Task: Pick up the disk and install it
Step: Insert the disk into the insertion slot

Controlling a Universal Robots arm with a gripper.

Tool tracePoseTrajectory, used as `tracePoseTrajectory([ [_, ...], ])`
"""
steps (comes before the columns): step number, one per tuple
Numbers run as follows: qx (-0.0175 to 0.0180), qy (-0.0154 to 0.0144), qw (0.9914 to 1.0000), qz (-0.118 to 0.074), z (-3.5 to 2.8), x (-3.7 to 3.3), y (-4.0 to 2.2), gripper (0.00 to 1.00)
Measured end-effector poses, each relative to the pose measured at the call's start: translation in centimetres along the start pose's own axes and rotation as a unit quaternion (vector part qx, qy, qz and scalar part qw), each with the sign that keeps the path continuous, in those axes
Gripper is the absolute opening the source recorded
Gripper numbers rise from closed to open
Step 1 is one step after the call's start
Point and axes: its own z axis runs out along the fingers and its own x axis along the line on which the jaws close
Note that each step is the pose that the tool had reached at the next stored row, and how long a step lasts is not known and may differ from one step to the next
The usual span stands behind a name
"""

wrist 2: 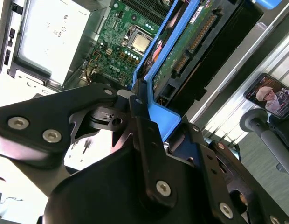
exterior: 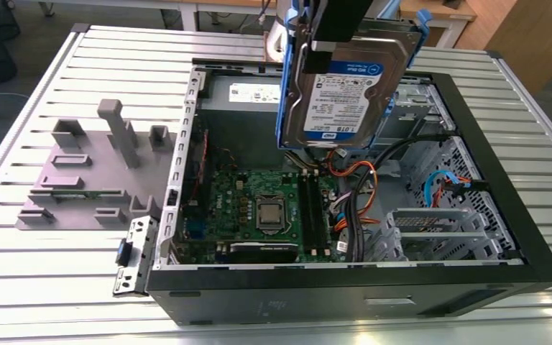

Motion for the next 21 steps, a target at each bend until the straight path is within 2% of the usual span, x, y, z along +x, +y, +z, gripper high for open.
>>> tracePoseTrajectory([
  [1,0.0000,-0.0002,1.00000,0.000,0.17,0.30,-0.25,0.37],
  [4,0.0000,-0.0007,1.00000,0.000,0.34,0.62,-0.71,0.37],
  [12,0.0000,-0.0010,1.00000,0.000,0.58,1.06,-2.65,0.37],
  [18,0.0000,-0.0011,1.00000,0.000,0.66,1.82,-3.02,0.37],
  [21,0.0000,-0.0010,1.00000,0.000,0.71,2.58,-3.06,0.37],
])
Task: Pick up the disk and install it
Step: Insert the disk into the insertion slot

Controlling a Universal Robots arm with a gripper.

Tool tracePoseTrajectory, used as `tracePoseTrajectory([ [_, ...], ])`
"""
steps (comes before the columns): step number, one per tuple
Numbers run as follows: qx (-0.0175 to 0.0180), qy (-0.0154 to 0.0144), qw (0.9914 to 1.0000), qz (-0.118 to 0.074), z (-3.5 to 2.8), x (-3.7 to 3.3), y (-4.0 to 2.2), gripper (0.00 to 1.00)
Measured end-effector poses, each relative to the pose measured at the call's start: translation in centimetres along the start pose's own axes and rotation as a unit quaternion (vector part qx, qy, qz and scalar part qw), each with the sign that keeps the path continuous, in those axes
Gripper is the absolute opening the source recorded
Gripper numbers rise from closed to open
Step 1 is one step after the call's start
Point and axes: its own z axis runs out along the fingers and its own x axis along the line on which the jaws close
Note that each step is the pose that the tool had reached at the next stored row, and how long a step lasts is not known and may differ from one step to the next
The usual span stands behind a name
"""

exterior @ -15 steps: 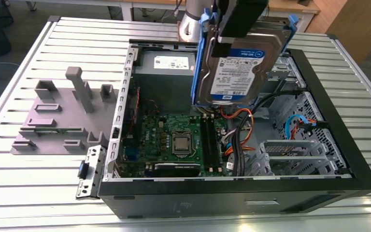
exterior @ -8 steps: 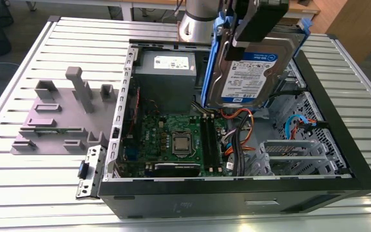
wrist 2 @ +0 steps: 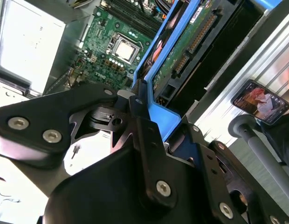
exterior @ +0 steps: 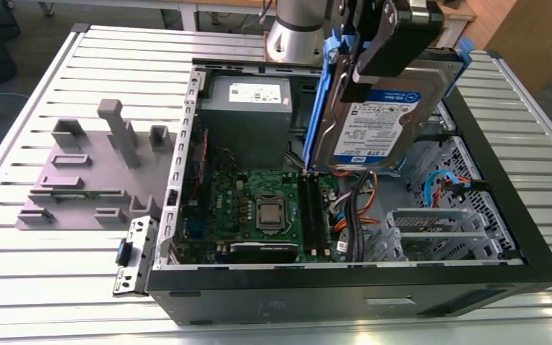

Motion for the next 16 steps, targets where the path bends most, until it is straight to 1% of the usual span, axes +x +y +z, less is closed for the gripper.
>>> tracePoseTrajectory([
  [3,0.0000,0.0000,1.00000,0.000,0.03,0.52,-0.10,0.37],
  [5,0.0000,0.0000,1.00000,0.000,0.03,0.72,-0.37,0.37],
  [7,0.0000,0.0000,1.00000,0.000,0.04,0.80,-0.84,0.37],
  [10,-0.0002,0.0000,1.00000,0.000,0.05,0.85,-1.85,0.37],
  [12,-0.0003,0.0000,1.00000,0.000,0.06,0.88,-2.39,0.37],
  [14,-0.0003,0.0000,1.00000,0.000,0.06,0.93,-2.65,0.37],
  [16,-0.0003,0.0000,1.00000,0.000,0.07,1.04,-2.76,0.37],
])
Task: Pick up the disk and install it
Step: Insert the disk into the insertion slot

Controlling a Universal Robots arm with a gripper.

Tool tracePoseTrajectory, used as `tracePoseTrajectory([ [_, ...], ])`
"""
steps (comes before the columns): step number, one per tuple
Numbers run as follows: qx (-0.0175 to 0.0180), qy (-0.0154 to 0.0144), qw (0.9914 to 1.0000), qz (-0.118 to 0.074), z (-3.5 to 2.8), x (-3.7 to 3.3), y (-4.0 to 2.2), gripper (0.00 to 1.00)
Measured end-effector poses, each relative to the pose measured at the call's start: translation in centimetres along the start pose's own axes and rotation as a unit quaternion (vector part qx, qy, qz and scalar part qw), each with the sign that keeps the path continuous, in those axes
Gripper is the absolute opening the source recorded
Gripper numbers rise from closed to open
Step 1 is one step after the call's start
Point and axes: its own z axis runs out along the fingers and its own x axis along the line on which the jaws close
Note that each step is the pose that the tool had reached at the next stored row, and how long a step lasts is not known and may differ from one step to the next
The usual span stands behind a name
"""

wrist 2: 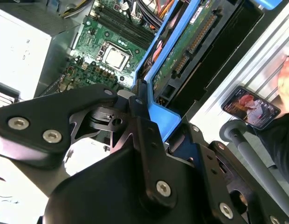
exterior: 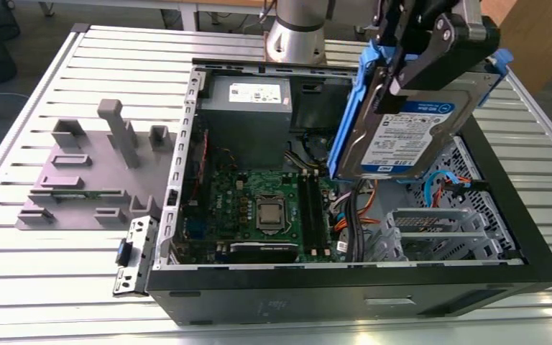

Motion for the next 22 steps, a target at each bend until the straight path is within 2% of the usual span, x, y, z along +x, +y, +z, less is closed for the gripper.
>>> tracePoseTrajectory([
  [8,0.0000,0.0000,1.00000,0.000,0.06,1.34,-0.24,0.37],
  [10,0.0000,-0.0001,1.00000,0.000,0.07,1.44,-0.74,0.37],
  [15,-0.0003,0.0000,1.00000,0.000,0.11,1.55,-2.45,0.37],
  [22,-0.0003,0.0000,1.00000,0.000,0.39,2.56,-3.25,0.37],
])
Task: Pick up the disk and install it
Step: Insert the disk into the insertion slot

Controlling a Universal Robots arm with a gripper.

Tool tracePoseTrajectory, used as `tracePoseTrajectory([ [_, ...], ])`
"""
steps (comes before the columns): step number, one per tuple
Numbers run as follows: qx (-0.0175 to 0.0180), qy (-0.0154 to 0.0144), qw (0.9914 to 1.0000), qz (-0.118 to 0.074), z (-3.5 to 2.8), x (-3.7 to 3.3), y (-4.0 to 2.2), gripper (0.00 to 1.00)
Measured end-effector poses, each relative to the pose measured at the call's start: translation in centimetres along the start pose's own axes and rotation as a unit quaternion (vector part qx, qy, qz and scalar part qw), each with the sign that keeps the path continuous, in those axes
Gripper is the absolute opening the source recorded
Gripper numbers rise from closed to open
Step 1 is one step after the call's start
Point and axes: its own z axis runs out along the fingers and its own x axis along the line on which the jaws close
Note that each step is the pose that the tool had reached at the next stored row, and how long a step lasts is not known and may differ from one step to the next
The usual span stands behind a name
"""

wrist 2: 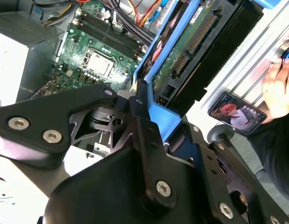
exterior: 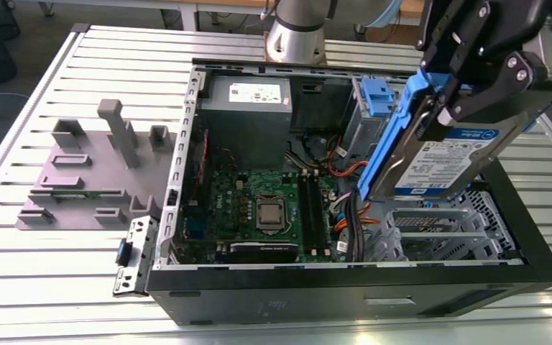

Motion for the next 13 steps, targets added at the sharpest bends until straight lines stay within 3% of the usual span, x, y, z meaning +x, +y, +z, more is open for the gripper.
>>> tracePoseTrajectory([
  [8,0.0000,-0.0001,1.00000,0.000,0.92,1.14,-1.08,0.37],
  [13,0.0000,-0.0001,1.00000,0.000,1.58,1.26,-2.49,0.37],
])
